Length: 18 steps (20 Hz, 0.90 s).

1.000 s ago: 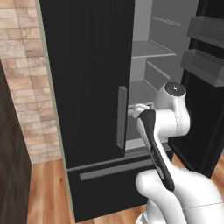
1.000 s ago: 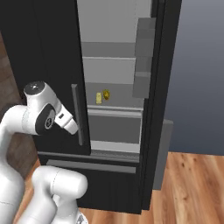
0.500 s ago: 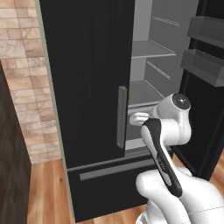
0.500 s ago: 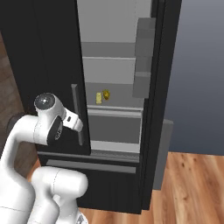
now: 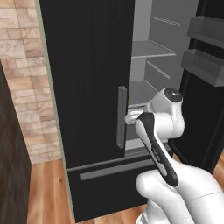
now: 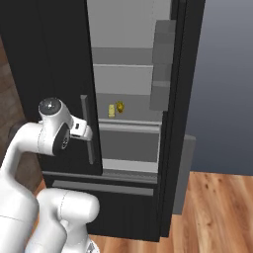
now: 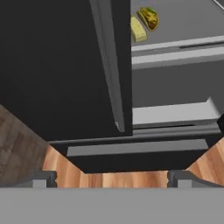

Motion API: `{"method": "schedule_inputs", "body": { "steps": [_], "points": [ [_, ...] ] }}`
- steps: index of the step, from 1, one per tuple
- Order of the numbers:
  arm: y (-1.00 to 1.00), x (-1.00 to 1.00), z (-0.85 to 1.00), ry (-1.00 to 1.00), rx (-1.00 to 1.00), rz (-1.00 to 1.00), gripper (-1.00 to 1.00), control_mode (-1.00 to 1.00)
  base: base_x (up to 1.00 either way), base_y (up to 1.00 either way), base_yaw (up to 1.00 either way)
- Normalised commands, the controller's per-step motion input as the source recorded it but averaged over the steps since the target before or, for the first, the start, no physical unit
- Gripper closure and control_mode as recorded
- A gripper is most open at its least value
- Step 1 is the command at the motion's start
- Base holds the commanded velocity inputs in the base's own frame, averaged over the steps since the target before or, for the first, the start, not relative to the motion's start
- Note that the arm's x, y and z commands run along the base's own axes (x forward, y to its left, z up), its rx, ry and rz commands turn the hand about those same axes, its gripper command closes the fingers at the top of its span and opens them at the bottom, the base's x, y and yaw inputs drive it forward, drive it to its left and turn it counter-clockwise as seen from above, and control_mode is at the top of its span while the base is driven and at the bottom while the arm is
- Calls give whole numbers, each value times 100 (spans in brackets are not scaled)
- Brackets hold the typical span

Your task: Retrieve the butter from the fridge and place it on a plate on the dining table. Then retrieve the butter knife by the fridge and place it near the plate.

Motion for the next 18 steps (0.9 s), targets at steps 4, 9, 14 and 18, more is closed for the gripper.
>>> {"method": "schedule_inputs", "body": {
  "steps": [4, 9, 14, 18],
  "points": [
    [22, 1, 0, -5, -16, -13, -100, -100, 0, 0, 0],
    [1, 13, -5, -3, -2, -3, -100, -100, 0, 0, 0],
    [-2, 17, 0, 0, 0, 0, -100, -100, 0, 0, 0],
    [-16, 35, 0, 0, 0, 0, -100, -100, 0, 0, 0]
  ]
}}
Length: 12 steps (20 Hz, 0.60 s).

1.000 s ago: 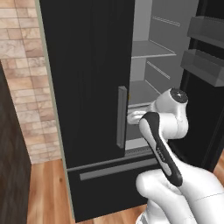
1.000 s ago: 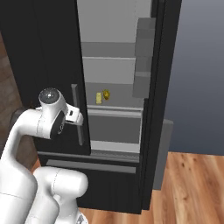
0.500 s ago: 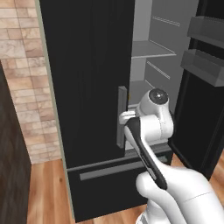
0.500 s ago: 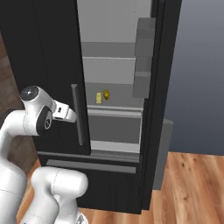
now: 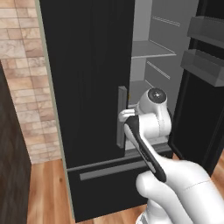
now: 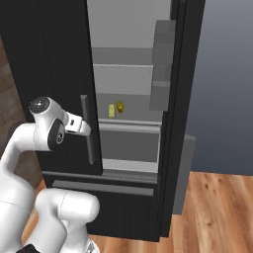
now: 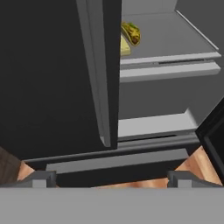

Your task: Retrieve the butter from the fridge and place it on a plate on the dining table. Then retrieve the butter knife by the fridge and place it near the plate.

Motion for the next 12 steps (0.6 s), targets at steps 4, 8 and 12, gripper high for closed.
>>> {"method": "schedule_inputs", "body": {
  "steps": [4, 8, 12],
  "points": [
    [-7, 59, 0, 0, 0, 2, -100, -100, 0, 0, 0],
    [-1, 65, 0, 0, 0, 0, -100, -100, 0, 0, 0],
    [9, 49, 0, 0, 0, 0, -100, -100, 0, 0, 0]
  ]
}}
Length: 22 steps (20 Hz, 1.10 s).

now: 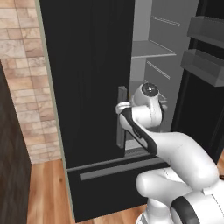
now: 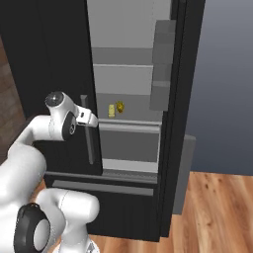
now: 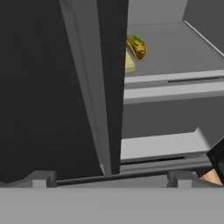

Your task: Retrieve the butter from the fridge and place it on a plate on the dining table. Then retrieve the butter knife by the fridge and place it near the plate.

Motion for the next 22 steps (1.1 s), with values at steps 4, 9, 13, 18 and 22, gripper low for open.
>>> {"method": "schedule_inputs", "body": {
  "steps": [4, 9, 13, 18, 22],
  "points": [
    [10, 46, 0, 0, 0, 0, -100, -100, 0, 0, 0],
    [4, 54, 0, -2, 0, 0, -100, -100, 0, 0, 0],
    [0, 51, 0, -6, 0, 0, -100, -100, 0, 0, 0],
    [5, 56, 0, -5, -1, 0, -100, -100, 0, 0, 0],
    [11, 47, 0, 0, -1, 0, -100, -100, 0, 0, 0]
  ]
}}
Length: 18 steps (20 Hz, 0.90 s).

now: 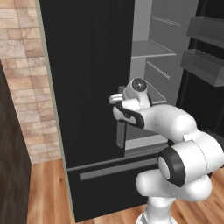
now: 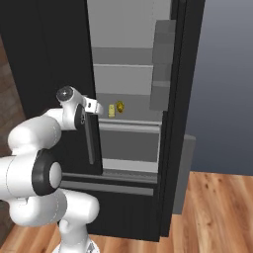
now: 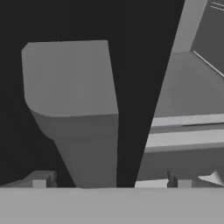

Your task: Retrieve the butter from the fridge and place it on a plate on the dining table. Then retrieve the butter knife by the fridge and place it near the plate.

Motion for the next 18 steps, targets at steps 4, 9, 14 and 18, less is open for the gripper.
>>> {"method": "schedule_inputs", "body": {
  "steps": [4, 9, 14, 18],
  "points": [
    [16, 44, 0, 0, -1, 0, -100, -100, 0, 0, 0],
    [12, 48, 0, 0, -1, 0, -100, -100, 0, 0, 0],
    [8, 46, 0, 0, 0, 0, 100, -100, 0, 0, 0],
    [1, 12, 0, 0, 0, 0, 100, -100, 0, 0, 0]
  ]
}}
